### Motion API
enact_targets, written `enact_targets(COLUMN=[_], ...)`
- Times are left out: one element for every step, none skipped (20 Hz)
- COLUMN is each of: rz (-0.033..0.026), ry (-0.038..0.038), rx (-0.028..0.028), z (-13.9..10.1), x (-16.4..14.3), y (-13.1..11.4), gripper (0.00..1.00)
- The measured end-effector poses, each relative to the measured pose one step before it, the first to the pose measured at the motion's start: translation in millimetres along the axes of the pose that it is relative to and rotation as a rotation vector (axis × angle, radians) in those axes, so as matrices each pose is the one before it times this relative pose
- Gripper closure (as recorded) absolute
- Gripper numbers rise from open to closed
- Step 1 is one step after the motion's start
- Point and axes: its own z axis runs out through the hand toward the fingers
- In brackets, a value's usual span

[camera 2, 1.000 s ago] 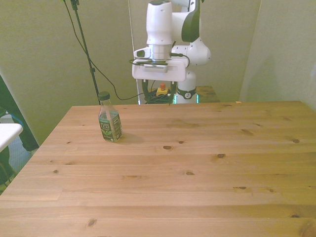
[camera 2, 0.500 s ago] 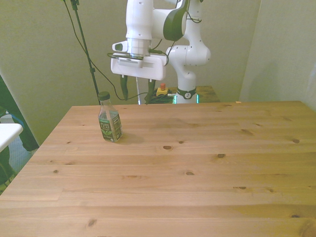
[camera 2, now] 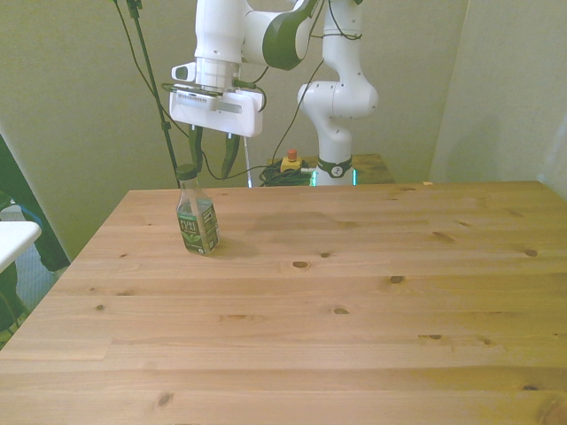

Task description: Knock down the bottle

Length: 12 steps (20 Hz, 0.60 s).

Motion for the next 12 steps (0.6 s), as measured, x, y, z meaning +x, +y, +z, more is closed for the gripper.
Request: enact_targets(rz=[0.00194,0.00220,0.00277,0.00310,0.00319,0.00241,0.00148,0.00094,0.00080,0.00067,0.00065,0.00074], ry=[0.00430,0.00371,0.00404,0.00123,-0.00041,-0.00023,0.00024,0.00094,0.00197,0.00210,0.00207,0.00192], rx=[0.00194,0.00126,0.00176,-0.00059,-0.00217,-0.00182,-0.00121,-0.00055,0.00022,0.00019,-0.00006,-0.00025], z=[-0.14,-0.23,0.23,0.95,1.63,1.33,1.15,1.07,0.37,-0.13,-0.11,0.06], x=[1.92,2.01,1.86,1.68,1.66,1.40,1.07,1.01,1.33,1.41,1.56,1.51], y=[-0.31,-0.08,0.25,0.73,0.93,0.60,0.20,-0.14,-0.52,-0.99,-1.19,-1.20], gripper=[1.00,1.00,1.00,1.00,1.00,1.00,1.00,1.00,1.00,1.00,1.00,1.00])
